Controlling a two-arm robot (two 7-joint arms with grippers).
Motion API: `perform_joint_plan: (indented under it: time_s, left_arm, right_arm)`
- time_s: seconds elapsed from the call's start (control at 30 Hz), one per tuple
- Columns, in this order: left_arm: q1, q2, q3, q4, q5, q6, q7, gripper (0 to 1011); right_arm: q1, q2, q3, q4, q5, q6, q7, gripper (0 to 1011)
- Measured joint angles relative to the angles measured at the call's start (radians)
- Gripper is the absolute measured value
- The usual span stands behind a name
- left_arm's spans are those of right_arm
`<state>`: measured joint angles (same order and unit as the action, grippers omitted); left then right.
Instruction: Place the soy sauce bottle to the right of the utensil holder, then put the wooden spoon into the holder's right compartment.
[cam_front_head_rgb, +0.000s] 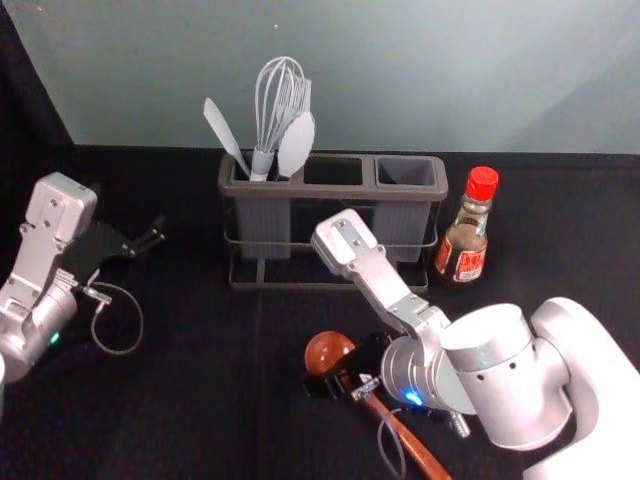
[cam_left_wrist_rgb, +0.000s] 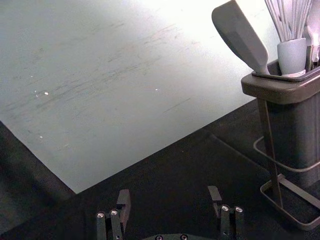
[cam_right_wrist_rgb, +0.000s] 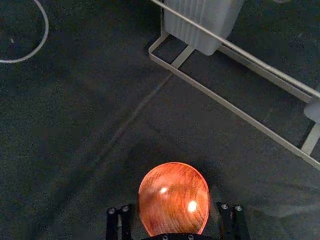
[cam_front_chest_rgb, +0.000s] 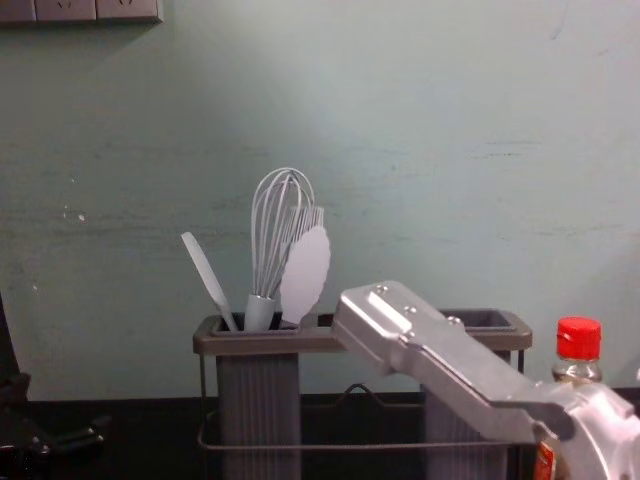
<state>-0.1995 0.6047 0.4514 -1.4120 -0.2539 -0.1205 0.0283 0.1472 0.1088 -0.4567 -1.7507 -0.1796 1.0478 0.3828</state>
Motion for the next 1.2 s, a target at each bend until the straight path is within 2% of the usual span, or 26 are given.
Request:
perform_joint_plan:
  time_s: [0.2,0.4,0.53,0.67,0.8,0.93,1.03,1.2]
  left_arm:
    - [0.000,0.000,0.000,0.000,0.000,0.000,0.000,1011]
    - [0.000,0.000,0.000,0.000,0.000,0.000,0.000,1011]
    - [0.000,0.000,0.000,0.000,0.000,0.000,0.000,1011]
    - [0.000,0.000,0.000,0.000,0.000,0.000,0.000,1011]
    - [0.000,0.000,0.000,0.000,0.000,0.000,0.000,1011]
    - [0.000,0.000,0.000,0.000,0.000,0.000,0.000,1011]
    - [0.000,0.000,0.000,0.000,0.000,0.000,0.000,1011]
    - [0.000,0.000,0.000,0.000,0.000,0.000,0.000,1011]
  right_arm:
    - [-0.013,0.011,0.020,-0.048,-0.009,0.003,0.012,837]
    - [-0.038,0.037,0.047,-0.115,-0.012,0.001,0.035,837]
    - [-0.072,0.065,0.078,-0.176,-0.008,-0.025,0.056,837]
    - [-0.123,0.080,0.121,-0.230,0.003,-0.096,0.064,837]
    - [-0.188,0.090,0.175,-0.283,0.019,-0.200,0.065,837]
    - [-0.229,0.100,0.206,-0.313,0.032,-0.275,0.061,837]
    - [-0.280,0.110,0.242,-0.339,0.054,-0.375,0.041,837]
    - [-0.336,0.118,0.283,-0.359,0.084,-0.503,0.014,837]
